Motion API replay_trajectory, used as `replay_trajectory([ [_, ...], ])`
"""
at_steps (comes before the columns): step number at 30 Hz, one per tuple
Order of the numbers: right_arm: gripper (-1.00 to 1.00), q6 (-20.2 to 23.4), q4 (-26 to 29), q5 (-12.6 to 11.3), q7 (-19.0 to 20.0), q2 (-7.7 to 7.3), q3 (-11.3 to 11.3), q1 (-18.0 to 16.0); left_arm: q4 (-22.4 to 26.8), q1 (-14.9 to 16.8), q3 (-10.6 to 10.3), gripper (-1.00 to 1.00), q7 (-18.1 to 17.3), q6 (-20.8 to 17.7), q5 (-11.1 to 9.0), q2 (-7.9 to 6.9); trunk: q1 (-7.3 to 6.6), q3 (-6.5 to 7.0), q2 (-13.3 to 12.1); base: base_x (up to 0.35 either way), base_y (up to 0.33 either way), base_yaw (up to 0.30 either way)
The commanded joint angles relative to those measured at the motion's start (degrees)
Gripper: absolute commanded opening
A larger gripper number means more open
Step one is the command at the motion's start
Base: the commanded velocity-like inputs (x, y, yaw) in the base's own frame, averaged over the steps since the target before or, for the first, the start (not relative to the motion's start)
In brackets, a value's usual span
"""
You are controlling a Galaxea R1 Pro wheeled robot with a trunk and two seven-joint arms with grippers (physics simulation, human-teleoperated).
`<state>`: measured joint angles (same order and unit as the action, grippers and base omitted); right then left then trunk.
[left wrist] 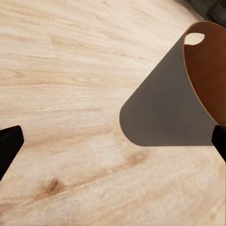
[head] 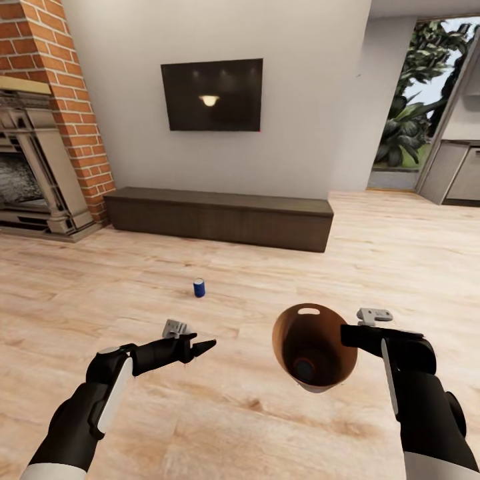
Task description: Put the three can of soda from the living room inside the tash can in the kitchen.
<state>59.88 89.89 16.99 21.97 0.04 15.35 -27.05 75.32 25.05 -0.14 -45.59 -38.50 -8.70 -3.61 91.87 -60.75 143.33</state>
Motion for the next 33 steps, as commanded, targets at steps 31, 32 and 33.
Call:
replay_trajectory([
  [31,-1.0,0.12,0.02,-1.08,0.0,0.03,-0.06,-0.02,-0.02,0.0,-0.02,1.0,0.05,-0.08,0.0,-0.05,-0.01,-0.06,0.0,0.337,0.0,0.008],
  [32,-1.0,0.12,0.02,-1.08,0.0,0.04,-0.06,-0.02,-0.01,0.0,-0.03,1.0,0.05,-0.08,0.0,-0.03,-0.01,-0.06,0.0,0.337,0.0,0.0],
  [33,-1.0,0.12,0.02,-1.08,0.0,0.04,-0.06,-0.02,-0.01,0.0,-0.03,1.0,0.06,-0.08,0.0,-0.04,-0.01,-0.06,0.0,0.337,0.0,0.0],
])
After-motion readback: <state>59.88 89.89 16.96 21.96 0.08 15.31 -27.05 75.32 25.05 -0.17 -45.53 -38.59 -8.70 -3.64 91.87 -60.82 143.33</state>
